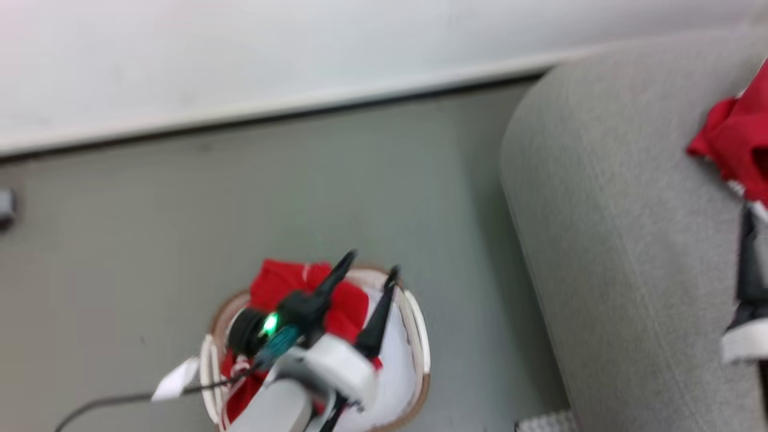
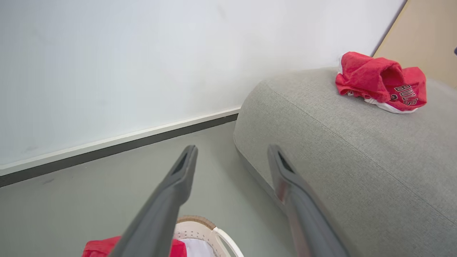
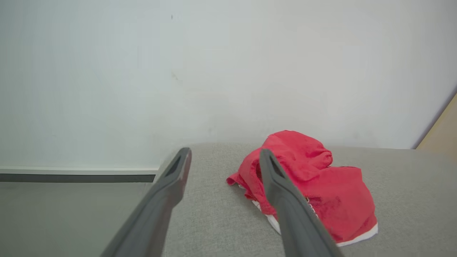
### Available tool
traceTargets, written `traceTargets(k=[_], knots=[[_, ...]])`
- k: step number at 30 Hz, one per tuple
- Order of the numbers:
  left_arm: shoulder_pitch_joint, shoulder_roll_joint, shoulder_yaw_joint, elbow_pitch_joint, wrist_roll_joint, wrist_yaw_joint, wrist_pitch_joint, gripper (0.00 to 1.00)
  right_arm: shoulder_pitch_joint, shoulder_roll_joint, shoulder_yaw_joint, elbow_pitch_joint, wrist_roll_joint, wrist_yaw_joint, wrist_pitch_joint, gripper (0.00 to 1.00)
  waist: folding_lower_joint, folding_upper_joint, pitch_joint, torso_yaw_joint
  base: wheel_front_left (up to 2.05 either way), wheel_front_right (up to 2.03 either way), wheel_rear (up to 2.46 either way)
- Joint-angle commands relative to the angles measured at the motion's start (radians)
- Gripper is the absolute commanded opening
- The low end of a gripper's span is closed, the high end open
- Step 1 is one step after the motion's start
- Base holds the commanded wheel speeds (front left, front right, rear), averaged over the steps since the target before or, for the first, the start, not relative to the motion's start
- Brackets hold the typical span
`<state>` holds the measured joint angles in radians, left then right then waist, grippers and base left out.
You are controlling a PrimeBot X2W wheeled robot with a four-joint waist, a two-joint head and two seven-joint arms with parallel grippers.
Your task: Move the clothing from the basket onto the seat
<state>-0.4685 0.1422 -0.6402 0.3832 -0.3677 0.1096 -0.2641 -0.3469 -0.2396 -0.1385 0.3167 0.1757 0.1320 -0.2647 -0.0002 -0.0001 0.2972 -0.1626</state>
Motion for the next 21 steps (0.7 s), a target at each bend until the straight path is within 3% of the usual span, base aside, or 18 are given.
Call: traceTargets(k=[1, 13, 21], knots=[[0.039, 0.013, 0.020, -0.006, -0.001, 0.006, 0.000, 1.00, 0.043, 0.009, 0.001, -0.021, -0.008, -0.002, 0.001, 1.00, 0.0002, 0.0001, -0.101, 0.031, 0.00, 0.00, 0.00], [0.351, 0.043, 0.274, -0.091, 0.050, 0.028, 0.000, 1.00, 0.339, 0.114, 0.064, -0.178, -0.040, -0.002, 0.001, 1.00, 0.0002, 0.0001, -0.292, 0.136, 0.00, 0.00, 0.00], [0.458, 0.023, 0.377, -0.111, 0.103, -0.006, -0.001, 1.00, 0.417, 0.164, 0.064, -0.158, -0.039, -0.002, 0.001, 1.00, 0.0002, 0.0001, -0.342, 0.172, 0.00, 0.00, 0.00]])
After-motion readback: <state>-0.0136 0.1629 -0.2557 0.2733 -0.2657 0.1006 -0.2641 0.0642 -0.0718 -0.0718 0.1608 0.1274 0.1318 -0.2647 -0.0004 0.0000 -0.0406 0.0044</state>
